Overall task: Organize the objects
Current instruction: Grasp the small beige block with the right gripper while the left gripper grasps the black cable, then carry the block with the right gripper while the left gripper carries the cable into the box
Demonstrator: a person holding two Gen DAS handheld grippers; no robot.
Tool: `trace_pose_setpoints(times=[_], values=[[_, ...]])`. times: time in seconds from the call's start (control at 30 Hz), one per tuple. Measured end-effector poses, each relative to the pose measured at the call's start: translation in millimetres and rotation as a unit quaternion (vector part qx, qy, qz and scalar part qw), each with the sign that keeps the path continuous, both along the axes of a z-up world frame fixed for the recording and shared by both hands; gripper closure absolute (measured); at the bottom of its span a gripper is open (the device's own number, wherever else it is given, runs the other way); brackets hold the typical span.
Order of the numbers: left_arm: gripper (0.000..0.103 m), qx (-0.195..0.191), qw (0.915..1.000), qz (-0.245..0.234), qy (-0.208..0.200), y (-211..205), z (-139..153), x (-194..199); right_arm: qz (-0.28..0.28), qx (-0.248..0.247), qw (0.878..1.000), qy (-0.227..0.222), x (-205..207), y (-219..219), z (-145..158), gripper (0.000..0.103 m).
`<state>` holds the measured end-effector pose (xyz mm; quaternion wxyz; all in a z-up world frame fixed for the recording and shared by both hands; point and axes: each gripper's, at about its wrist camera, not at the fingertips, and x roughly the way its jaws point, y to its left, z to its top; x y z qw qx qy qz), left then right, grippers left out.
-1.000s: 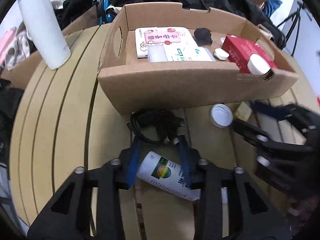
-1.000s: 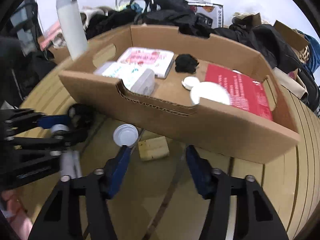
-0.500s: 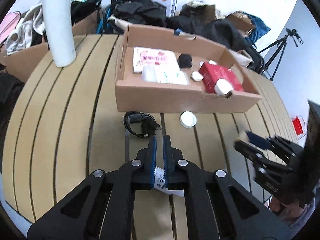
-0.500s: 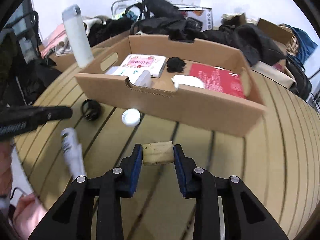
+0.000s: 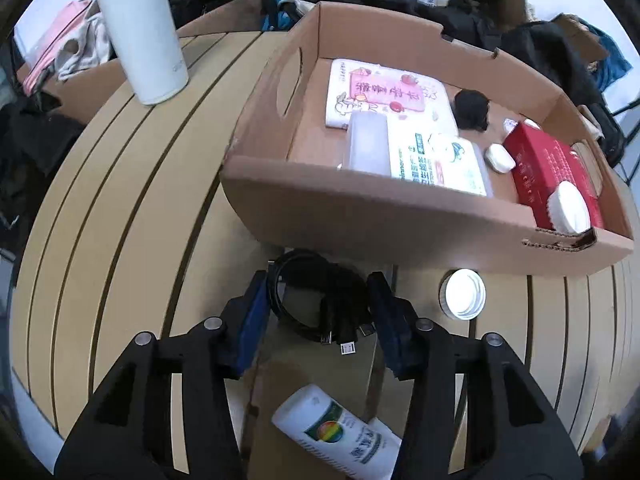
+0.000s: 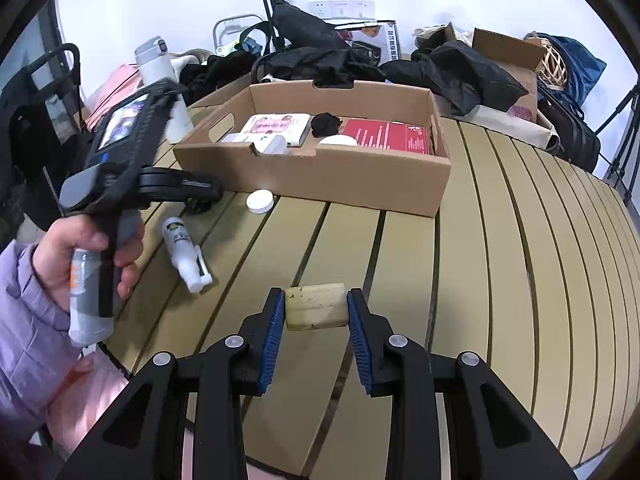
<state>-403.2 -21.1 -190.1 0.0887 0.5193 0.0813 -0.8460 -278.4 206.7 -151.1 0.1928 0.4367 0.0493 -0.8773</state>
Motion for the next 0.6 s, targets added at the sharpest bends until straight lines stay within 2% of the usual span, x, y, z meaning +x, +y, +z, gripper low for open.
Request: trace_pose_setpoints(times=[0.13, 0.27, 0.37, 0.5, 0.6], values=[[0.060, 0.018, 0.9998, 0.007, 0.000, -2.7, 4.1, 4.5, 0.006, -0.001, 1.000, -0.007, 0.7, -2.2, -6.1, 0.068], [0.060, 0.071, 0.9973, 0.006, 0.019, -18.2, 20.5, 32.5, 0.016, -0.008, 1.000, 0.003, 8.1, -2.8, 2.5, 0.068], [0.060, 0.079, 0.9951, -0.012, 0.058, -25.7, 57.8, 75.8, 0.015, -0.009, 1.000, 0.015, 16.2, 1.8, 13.9, 0.068], [0.060, 0.094, 0.9855, -0.049, 0.133, -30.2, 121.2, 139.9, 0.020, -0.027, 0.999, 0.034, 32.0, 13.0, 35.1, 0.069], [0.060, 0.099, 0.9802, -0.082, 0.150, -25.9, 145.1, 147.9, 0.021, -0.045, 0.998, 0.034, 32.7, 18.7, 45.5, 0.069]])
